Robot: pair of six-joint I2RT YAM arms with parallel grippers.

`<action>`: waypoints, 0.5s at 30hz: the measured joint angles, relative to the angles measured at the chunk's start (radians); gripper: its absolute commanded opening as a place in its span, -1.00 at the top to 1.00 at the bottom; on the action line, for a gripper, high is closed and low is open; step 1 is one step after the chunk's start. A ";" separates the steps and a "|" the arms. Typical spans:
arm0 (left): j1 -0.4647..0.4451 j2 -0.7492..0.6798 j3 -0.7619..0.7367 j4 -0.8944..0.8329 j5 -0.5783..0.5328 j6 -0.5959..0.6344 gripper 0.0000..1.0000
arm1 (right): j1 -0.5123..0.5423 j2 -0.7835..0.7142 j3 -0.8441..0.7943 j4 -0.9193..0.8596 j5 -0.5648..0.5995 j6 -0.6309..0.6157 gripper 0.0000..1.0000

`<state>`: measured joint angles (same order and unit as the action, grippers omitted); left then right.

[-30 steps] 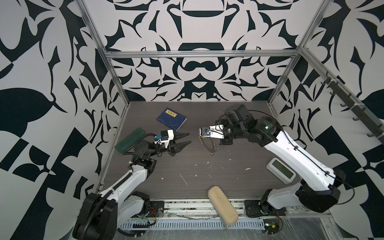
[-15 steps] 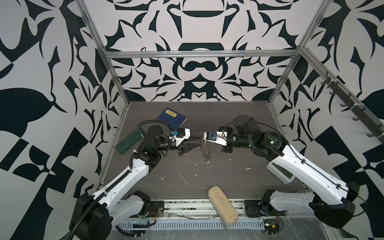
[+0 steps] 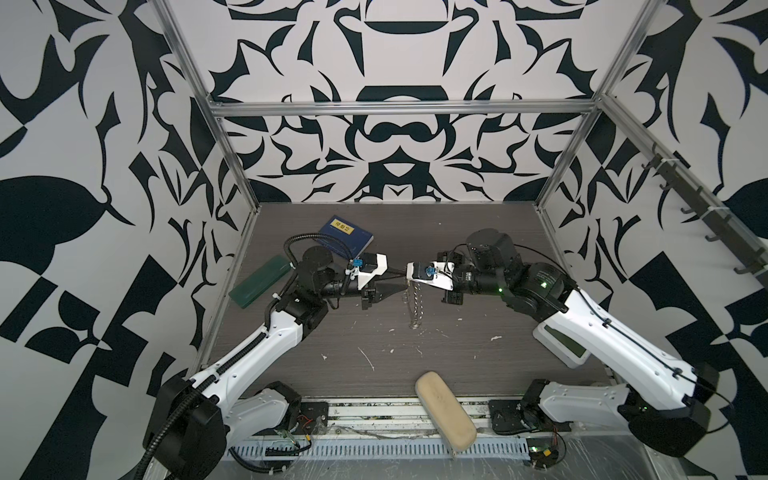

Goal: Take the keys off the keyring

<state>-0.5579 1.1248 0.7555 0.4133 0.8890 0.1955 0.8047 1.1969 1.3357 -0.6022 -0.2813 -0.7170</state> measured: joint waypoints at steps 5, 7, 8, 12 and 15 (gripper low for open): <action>-0.006 0.010 0.006 -0.002 -0.007 0.006 0.50 | 0.000 0.000 0.000 0.000 -0.008 0.000 1.00; -0.006 0.012 0.011 -0.004 -0.011 0.006 0.58 | 0.000 0.000 0.000 -0.001 -0.011 0.000 1.00; -0.006 0.013 0.013 -0.005 -0.011 0.008 0.62 | 0.000 0.000 0.000 -0.001 -0.012 0.000 1.00; -0.006 0.013 0.015 -0.008 -0.016 0.006 0.80 | 0.000 0.000 0.000 -0.004 -0.014 0.000 1.00; -0.005 0.014 0.016 -0.010 -0.021 0.009 0.85 | 0.000 0.000 0.000 -0.008 -0.014 0.000 1.00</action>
<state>-0.5632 1.1385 0.7715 0.4038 0.8680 0.2047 0.8047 1.1969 1.3357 -0.6102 -0.2955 -0.7170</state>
